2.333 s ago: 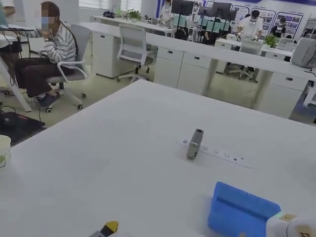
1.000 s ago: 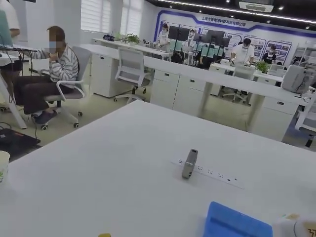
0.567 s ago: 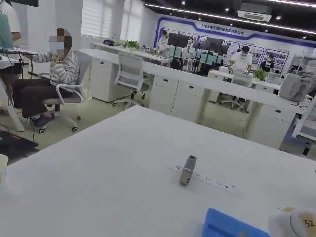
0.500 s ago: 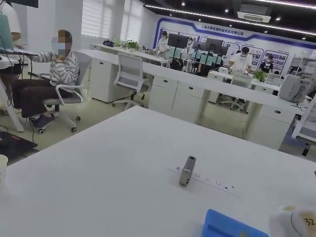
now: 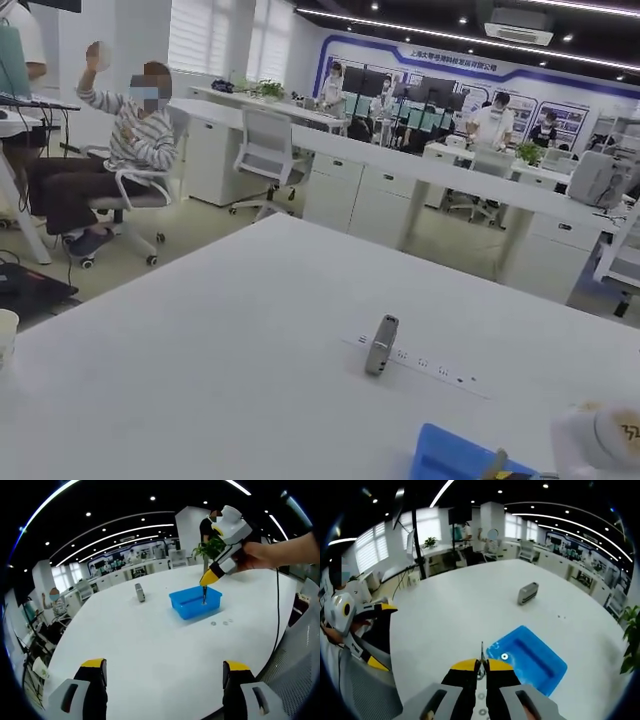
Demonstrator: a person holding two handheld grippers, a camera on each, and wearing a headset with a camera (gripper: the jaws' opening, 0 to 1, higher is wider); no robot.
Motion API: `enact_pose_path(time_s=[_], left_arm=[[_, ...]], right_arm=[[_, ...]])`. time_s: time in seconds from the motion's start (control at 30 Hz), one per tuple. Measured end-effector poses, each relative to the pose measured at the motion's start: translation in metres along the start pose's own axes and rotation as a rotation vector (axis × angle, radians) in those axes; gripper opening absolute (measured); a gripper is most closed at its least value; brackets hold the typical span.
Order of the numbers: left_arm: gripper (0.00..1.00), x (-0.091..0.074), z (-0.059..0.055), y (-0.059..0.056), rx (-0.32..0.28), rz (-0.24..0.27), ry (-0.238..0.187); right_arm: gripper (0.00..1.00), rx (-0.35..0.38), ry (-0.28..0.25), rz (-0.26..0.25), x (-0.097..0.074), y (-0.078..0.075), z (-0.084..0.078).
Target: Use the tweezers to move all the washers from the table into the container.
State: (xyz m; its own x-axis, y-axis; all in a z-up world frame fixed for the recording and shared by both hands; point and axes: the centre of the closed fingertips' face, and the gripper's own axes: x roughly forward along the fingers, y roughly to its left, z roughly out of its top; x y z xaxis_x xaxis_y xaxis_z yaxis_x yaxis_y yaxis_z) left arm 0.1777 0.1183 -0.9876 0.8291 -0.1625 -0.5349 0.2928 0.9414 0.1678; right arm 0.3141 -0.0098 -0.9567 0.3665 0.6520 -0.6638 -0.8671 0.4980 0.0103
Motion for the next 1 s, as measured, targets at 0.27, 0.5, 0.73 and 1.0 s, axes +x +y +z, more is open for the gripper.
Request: enact_pose_path(time_s=[0.27,0.5,0.73,1.0], left_arm=[[0.99,0.001,-0.003,0.0,0.007,0.002,0.019],[0.99,0.001,-0.004,0.0,0.011,0.002,0.025],[0.99,0.002,-0.006,-0.001,0.013,0.003,0.033],[0.97,0.003,-0.008,0.0,0.017,0.003,0.05]], right_arm=[[0.02,-0.005,-0.007,-0.003,0.005,-0.006,0.007],[0.02,0.006,-0.019,-0.021,0.008,-0.018,0.012],[0.02,0.02,-0.016,-0.049,0.014,-0.033,0.011],[0.02,0.063,-0.024,-0.073,0.023,-0.05,0.01]])
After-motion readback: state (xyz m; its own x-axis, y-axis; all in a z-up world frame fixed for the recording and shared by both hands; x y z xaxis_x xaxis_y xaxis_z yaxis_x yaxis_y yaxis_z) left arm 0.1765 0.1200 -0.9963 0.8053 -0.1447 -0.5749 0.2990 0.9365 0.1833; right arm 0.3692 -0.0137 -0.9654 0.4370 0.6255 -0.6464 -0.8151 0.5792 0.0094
